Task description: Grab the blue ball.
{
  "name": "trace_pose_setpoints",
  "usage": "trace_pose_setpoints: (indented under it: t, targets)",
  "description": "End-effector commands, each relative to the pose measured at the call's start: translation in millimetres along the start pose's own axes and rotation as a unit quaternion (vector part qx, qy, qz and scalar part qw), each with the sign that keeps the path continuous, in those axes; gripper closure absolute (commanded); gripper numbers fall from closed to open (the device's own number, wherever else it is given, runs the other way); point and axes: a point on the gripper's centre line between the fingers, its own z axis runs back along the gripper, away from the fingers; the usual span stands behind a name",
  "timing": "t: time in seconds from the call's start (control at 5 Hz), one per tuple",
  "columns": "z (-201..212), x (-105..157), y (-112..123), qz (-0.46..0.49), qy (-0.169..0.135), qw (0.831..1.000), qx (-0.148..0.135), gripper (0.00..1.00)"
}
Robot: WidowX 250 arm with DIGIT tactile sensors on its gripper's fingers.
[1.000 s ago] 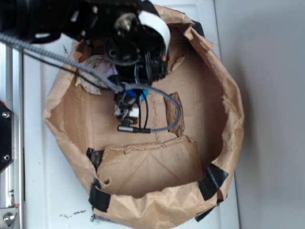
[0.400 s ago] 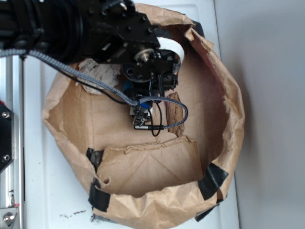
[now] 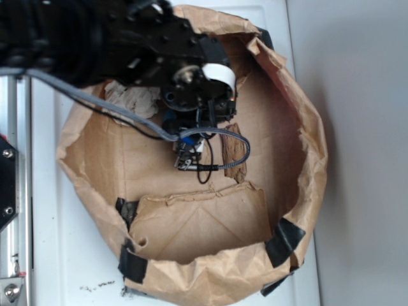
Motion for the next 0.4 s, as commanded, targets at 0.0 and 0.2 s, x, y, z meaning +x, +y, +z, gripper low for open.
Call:
trace_pose_setpoints:
  t: [0.0,0.2]
  targets:
    - [106.3,7.5,-2.2,0.019,-0.091,0.993,-0.076,1.00]
    - [133.6,12.7,-8.0,0.023,-0.103,0.991,-0.084,1.00]
